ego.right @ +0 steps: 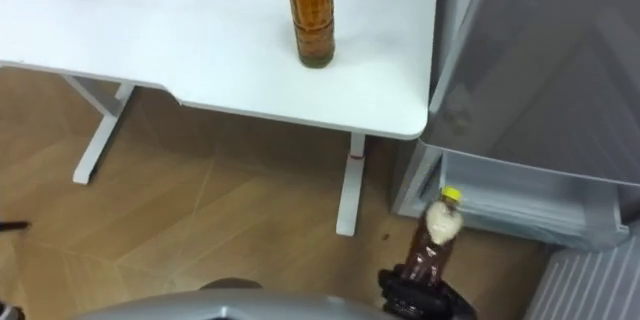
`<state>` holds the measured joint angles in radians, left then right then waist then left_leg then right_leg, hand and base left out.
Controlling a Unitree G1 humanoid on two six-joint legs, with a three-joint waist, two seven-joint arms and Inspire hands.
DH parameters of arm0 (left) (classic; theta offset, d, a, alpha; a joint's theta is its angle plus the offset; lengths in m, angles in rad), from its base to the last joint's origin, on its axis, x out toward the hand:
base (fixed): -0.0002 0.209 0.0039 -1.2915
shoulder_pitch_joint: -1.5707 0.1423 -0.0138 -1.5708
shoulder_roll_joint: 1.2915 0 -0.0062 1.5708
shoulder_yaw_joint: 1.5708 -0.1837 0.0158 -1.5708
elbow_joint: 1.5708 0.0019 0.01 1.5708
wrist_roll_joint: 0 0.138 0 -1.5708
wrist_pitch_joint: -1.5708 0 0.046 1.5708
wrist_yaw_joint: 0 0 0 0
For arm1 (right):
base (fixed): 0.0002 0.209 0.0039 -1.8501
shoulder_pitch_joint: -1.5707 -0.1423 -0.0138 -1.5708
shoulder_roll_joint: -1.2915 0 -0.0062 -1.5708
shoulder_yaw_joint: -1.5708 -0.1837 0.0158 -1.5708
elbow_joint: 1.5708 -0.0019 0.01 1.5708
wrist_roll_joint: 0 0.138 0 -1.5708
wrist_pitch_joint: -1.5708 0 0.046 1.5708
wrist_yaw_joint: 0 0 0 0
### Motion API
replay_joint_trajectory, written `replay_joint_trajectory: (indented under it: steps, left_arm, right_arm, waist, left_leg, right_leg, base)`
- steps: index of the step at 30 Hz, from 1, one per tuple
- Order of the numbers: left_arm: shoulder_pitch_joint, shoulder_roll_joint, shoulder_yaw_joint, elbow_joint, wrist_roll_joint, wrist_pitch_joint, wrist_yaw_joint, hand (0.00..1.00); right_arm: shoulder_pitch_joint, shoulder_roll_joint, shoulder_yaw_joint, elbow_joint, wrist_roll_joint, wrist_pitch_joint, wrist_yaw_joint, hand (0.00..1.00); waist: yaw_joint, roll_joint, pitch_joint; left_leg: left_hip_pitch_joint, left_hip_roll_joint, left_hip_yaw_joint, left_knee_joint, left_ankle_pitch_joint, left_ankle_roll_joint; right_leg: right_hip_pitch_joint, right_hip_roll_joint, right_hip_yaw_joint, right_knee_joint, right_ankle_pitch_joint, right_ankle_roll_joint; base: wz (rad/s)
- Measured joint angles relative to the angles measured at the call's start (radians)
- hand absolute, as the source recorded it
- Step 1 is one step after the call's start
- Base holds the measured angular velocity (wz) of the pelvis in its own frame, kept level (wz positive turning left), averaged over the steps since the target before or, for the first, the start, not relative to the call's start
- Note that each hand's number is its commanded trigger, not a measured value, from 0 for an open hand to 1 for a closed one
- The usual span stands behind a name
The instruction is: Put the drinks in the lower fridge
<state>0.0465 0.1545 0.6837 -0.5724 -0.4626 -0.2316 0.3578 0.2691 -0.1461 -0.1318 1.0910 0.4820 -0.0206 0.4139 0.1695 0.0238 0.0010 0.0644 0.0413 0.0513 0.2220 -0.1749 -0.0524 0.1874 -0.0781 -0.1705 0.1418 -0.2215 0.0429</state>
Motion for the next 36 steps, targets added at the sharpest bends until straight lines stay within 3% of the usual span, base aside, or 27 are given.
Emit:
replay_joint_trajectory:
  steps: [5, 8, 11, 13, 16, 20, 26, 29, 33, 36]
  left_arm:
    - [0.047, 0.003, 0.031, 0.185, -0.012, 0.002, 0.134, 0.00]
    - [0.110, 0.003, 0.022, 0.319, -0.037, 0.025, 0.164, 0.00]
    - [0.187, 0.003, -0.041, 0.468, -0.092, 0.063, 0.180, 0.00]
    - [0.225, 0.003, -0.118, 0.631, -0.158, 0.086, 0.170, 0.00]
    - [0.260, 0.002, -0.204, 0.846, -0.273, 0.129, 0.136, 0.00]
    - [0.284, 0.001, -0.287, 1.071, -0.314, 0.172, 0.083, 0.00]
    - [0.271, 0.011, -0.349, 1.292, -0.359, 0.232, 0.014, 0.00]
    - [0.266, 0.010, -0.415, 1.402, -0.441, 0.278, -0.046, 0.00]
    - [0.246, 0.022, -0.431, 1.467, -0.506, 0.297, -0.100, 0.00]
    - [0.172, 0.046, -0.456, 1.594, -0.500, 0.314, -0.140, 0.00]
  right_arm:
    - [0.022, -0.004, -0.045, 0.002, 0.107, 0.040, -0.076, 1.00]
    - [0.018, -0.001, -0.050, 0.023, 0.176, 0.070, -0.113, 1.00]
    - [0.016, -0.002, -0.050, 0.019, 0.241, 0.100, -0.149, 1.00]
    - [0.003, -0.002, -0.056, 0.016, 0.285, 0.121, -0.174, 1.00]
    - [-0.018, -0.005, -0.063, 0.006, 0.348, 0.137, -0.194, 1.00]
    - [-0.056, -0.021, -0.083, 0.010, 0.464, 0.171, -0.196, 1.00]
    - [-0.125, -0.078, -0.085, 0.021, 0.574, 0.196, -0.211, 1.00]
    - [-0.186, -0.118, -0.080, 0.044, 0.638, 0.197, -0.224, 1.00]
    - [-0.249, -0.146, -0.044, 0.074, 0.683, 0.202, -0.235, 1.00]
    - [-0.337, -0.156, -0.015, 0.090, 0.709, 0.201, -0.258, 1.00]
  waist:
    - [-0.004, 0.019, -0.0009]
    - [-0.011, 0.014, -0.0023]
    - [-0.027, 0.006, -0.0038]
    - [-0.032, 0.002, -0.0047]
    - [-0.044, -0.001, -0.0035]
    - [-0.058, -0.008, -0.0025]
    - [-0.070, 0.016, 0.0038]
    - [-0.084, 0.053, 0.0020]
    - [-0.089, 0.059, 0.0015]
    - [-0.086, 0.050, 0.0079]
  left_leg:
    - [0.007, -0.001, 0.001, -0.005, 0.000, 0.000]
    - [0.012, -0.001, 0.004, -0.011, 0.000, 0.000]
    - [0.015, -0.003, 0.004, -0.017, 0.000, 0.000]
    - [0.019, -0.004, 0.006, -0.023, 0.000, 0.000]
    - [0.021, -0.004, 0.015, -0.024, 0.000, 0.000]
    - [0.019, -0.004, 0.014, -0.024, 0.000, 0.000]
    - [0.004, -0.004, 0.011, -0.020, -0.001, 0.001]
    - [-0.031, -0.004, 0.014, -0.016, 0.002, 0.005]
    - [-0.092, -0.004, 0.009, -0.016, 0.015, 0.006]
    - [-0.150, -0.002, 0.016, -0.012, 0.024, 0.007]
  right_leg:
    - [0.004, 0.000, 0.004, -0.002, 0.000, 0.001]
    - [0.006, 0.000, 0.006, -0.002, -0.001, 0.000]
    - [0.006, -0.003, 0.004, -0.003, 0.000, 0.000]
    - [0.006, -0.003, 0.006, -0.004, 0.000, 0.000]
    - [0.005, -0.005, 0.009, -0.005, 0.000, 0.000]
    - [0.003, -0.005, 0.010, -0.006, 0.000, 0.000]
    - [-0.010, -0.005, 0.009, 0.000, 0.000, 0.000]
    - [-0.052, -0.007, 0.011, 0.017, 0.000, 0.000]
    - [-0.124, -0.009, 0.009, 0.050, -0.001, -0.001]
    - [-0.204, -0.011, 0.016, 0.095, -0.001, -0.002]
  base:
    - [-0.02]
    - [-0.03]
    - [0.00]
    - [-0.03]
    - [-0.06]
    - [0.00]
    - [0.01]
    - [-0.01]
    - [0.02]
    - [-0.05]
